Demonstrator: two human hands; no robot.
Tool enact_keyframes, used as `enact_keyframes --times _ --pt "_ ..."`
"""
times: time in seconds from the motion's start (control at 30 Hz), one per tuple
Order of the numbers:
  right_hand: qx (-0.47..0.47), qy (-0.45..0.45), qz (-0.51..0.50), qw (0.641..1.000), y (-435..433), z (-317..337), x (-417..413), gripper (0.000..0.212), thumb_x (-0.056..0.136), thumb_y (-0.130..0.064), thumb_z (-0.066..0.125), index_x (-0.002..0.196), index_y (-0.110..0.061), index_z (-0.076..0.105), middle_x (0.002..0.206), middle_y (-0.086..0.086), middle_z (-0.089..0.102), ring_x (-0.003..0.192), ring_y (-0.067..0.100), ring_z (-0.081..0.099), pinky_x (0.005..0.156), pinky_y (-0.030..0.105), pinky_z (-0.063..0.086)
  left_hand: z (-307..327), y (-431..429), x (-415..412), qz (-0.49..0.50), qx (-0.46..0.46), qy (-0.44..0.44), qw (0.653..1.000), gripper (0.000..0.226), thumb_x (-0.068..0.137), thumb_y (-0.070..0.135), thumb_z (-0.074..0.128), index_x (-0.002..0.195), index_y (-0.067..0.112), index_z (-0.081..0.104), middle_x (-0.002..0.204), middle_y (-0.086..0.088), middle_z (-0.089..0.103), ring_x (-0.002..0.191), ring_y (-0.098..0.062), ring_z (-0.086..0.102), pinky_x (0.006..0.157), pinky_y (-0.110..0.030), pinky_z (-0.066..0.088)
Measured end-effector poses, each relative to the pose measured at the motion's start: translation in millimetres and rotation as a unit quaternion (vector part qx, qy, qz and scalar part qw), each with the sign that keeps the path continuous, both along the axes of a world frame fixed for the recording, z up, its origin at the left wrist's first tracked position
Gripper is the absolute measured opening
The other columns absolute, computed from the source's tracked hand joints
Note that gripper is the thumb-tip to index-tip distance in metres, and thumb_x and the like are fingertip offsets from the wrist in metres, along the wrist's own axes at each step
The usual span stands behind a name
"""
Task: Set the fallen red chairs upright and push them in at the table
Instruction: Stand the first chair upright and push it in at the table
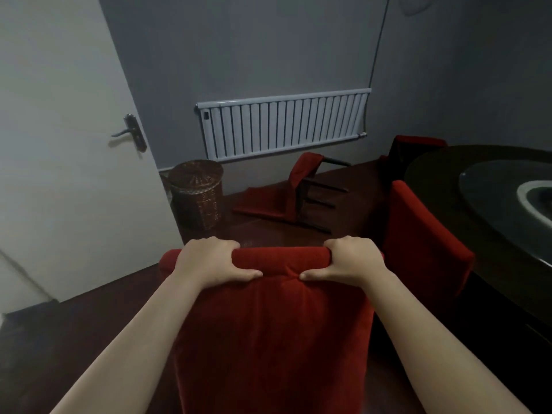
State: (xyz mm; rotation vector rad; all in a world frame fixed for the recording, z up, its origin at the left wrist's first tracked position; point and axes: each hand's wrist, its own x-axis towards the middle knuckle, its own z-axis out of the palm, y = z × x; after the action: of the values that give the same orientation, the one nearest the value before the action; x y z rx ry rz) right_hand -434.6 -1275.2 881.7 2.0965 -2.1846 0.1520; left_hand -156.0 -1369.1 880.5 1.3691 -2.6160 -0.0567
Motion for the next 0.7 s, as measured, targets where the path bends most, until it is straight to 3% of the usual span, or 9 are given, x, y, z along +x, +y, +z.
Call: enact_keyframes --times 0.17,0.23,0.37,0.47,0.6,0.7 --pt "-0.019 -0.026 -0.059 0.998 14 0 -29 0.093 0.037 -0.108 0.023 0.072 -0.03 0.058 0.061 -0.015 0.053 0.057 0.006 0.053 0.048 0.026 0.035 14 -19 -43 -0.07 -0.046 -0.051 0.995 0.096 0.045 0.105 0.021 0.101 0.038 0.062 0.085 0.011 0.067 0.081 -0.013 0.064 0.06 -0.03 0.037" --pt "-0.02 -0.043 -0.089 0.995 26 0 -45 0.093 0.037 -0.109 0.023 0.073 -0.031 0.059 0.063 -0.015 0.056 0.059 0.005 0.055 0.051 0.026 0.039 19 -20 -67 -0.1 -0.067 -0.055 0.991 0.096 0.046 0.105 0.02 0.097 0.037 0.063 0.083 0.011 0.067 0.081 -0.014 0.064 0.059 -0.031 0.036" --pt "-0.048 -0.044 -0.15 0.986 58 -4 -74 0.091 0.036 -0.109 0.022 0.072 -0.034 0.059 0.062 -0.018 0.053 0.057 0.004 0.047 0.047 0.023 0.03 27 -16 -115 -0.168 -0.111 -0.048 0.978 0.086 0.047 0.104 0.02 0.082 0.035 0.057 0.078 0.009 0.066 0.077 -0.016 0.065 0.057 -0.031 0.032" --pt "-0.064 -0.052 -0.205 0.975 82 -8 -91 0.093 0.035 -0.11 0.023 0.075 -0.035 0.061 0.063 -0.017 0.054 0.059 0.006 0.049 0.049 0.025 0.032 33 -11 -148 -0.211 -0.138 -0.047 0.967 0.082 0.047 0.104 0.019 0.075 0.033 0.049 0.075 0.008 0.065 0.075 -0.018 0.064 0.054 -0.031 0.03" --pt "-0.078 -0.063 -0.276 0.956 116 -14 -107 0.094 0.036 -0.11 0.025 0.076 -0.035 0.063 0.064 -0.017 0.054 0.062 0.008 0.052 0.053 0.028 0.038 41 1 -189 -0.257 -0.153 -0.055 0.953 0.082 0.046 0.104 0.018 0.067 0.03 0.045 0.056 0.013 0.042 0.068 -0.017 0.062 0.049 -0.029 0.025" --pt "-0.086 -0.064 -0.318 0.942 140 -20 -115 0.093 0.036 -0.11 0.024 0.075 -0.035 0.062 0.062 -0.017 0.051 0.063 0.011 0.054 0.055 0.029 0.037 44 12 -216 -0.294 -0.176 -0.051 0.938 0.084 0.047 0.104 0.019 0.065 0.027 0.047 0.052 0.013 0.035 0.065 -0.016 0.061 0.046 -0.027 0.021"
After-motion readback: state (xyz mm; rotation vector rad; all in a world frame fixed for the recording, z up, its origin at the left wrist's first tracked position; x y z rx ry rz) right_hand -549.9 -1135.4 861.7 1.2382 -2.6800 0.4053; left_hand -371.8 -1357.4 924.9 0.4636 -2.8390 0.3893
